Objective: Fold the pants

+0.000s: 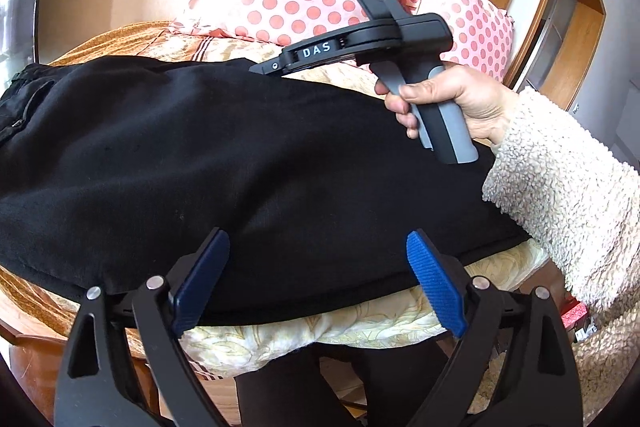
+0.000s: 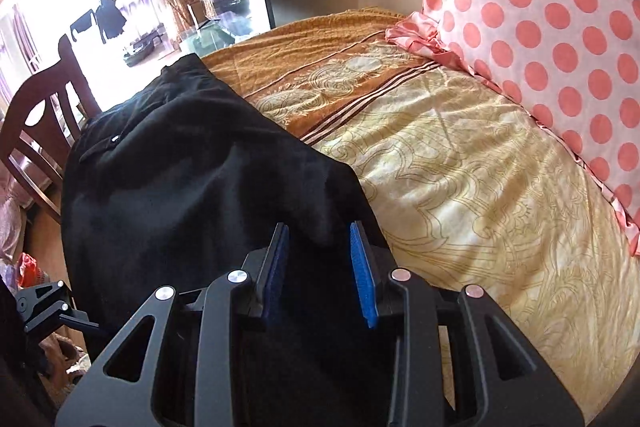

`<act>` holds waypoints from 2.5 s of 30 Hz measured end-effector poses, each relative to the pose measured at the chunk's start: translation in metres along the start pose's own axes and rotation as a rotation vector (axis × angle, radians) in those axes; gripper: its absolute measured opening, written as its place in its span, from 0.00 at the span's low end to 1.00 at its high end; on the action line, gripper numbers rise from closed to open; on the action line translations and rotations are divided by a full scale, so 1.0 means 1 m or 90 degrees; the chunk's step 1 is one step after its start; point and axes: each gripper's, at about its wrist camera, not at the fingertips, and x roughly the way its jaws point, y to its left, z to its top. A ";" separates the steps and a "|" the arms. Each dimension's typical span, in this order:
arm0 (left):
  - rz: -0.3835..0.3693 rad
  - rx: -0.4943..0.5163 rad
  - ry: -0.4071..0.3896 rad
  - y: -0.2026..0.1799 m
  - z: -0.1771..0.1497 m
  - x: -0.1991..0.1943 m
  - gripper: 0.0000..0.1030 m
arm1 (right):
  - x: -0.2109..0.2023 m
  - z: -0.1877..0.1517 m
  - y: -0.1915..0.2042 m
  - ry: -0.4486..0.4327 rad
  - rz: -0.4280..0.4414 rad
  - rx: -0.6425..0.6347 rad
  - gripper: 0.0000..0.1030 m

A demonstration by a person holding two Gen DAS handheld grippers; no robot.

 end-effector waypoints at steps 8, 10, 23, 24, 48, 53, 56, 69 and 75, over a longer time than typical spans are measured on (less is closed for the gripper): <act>0.000 0.010 0.000 -0.004 0.001 0.001 0.91 | 0.007 0.004 -0.008 -0.011 -0.062 0.025 0.02; 0.006 0.015 0.002 -0.006 0.000 0.002 0.92 | 0.006 0.006 -0.014 -0.025 -0.066 0.043 0.02; -0.013 0.037 -0.010 -0.034 0.018 -0.009 0.93 | -0.139 -0.083 -0.044 -0.158 -0.156 0.200 0.41; -0.020 0.046 -0.016 -0.039 0.019 -0.007 0.93 | -0.158 -0.105 -0.045 -0.169 -0.177 0.226 0.43; -0.042 0.086 0.050 -0.088 0.012 0.050 0.95 | -0.374 -0.513 -0.129 -0.396 -0.342 0.968 0.50; -0.039 0.087 0.053 -0.088 0.012 0.051 0.95 | -0.368 -0.516 -0.145 -0.378 -0.383 0.984 0.14; -0.041 0.085 0.056 -0.090 0.013 0.052 0.95 | -0.377 -0.493 -0.146 -0.381 -0.484 0.848 0.07; -0.035 0.104 0.060 -0.093 0.013 0.054 0.95 | -0.379 -0.525 -0.126 -0.325 -0.520 0.922 0.52; -0.035 0.105 0.061 -0.093 0.013 0.054 0.95 | -0.372 -0.534 -0.130 -0.352 -0.466 0.952 0.45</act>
